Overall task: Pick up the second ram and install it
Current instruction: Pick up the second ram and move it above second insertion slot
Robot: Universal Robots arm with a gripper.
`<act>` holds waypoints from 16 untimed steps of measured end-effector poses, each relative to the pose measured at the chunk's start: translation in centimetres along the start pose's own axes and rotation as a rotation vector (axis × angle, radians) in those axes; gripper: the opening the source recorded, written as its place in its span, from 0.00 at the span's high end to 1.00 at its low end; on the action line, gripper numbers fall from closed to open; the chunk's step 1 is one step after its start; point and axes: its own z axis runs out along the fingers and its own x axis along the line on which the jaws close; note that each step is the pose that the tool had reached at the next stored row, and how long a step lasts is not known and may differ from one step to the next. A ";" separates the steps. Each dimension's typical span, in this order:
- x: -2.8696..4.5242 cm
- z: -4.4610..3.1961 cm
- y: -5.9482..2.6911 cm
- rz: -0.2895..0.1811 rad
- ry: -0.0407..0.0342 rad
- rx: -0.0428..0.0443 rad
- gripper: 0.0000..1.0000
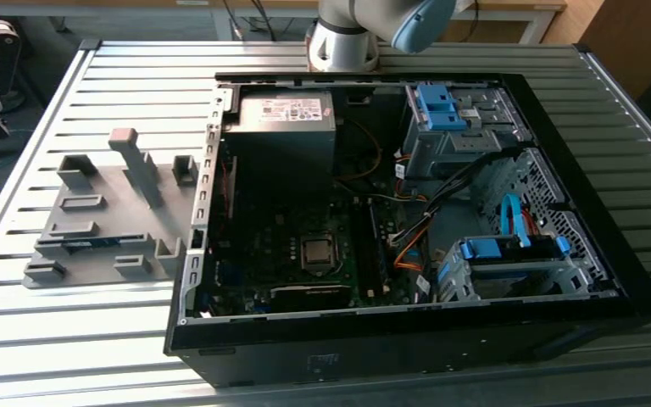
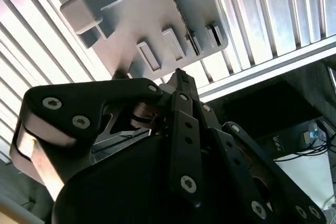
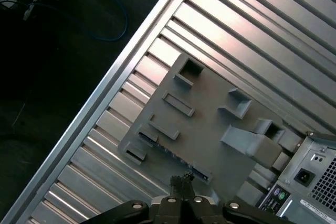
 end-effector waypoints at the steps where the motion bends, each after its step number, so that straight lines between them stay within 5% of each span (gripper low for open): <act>1: 0.00 0.01 0.00 -0.011 0.0003 -0.0001 0.89; 16: 0.00 0.14 -0.01 -0.150 0.0036 -0.0007 0.89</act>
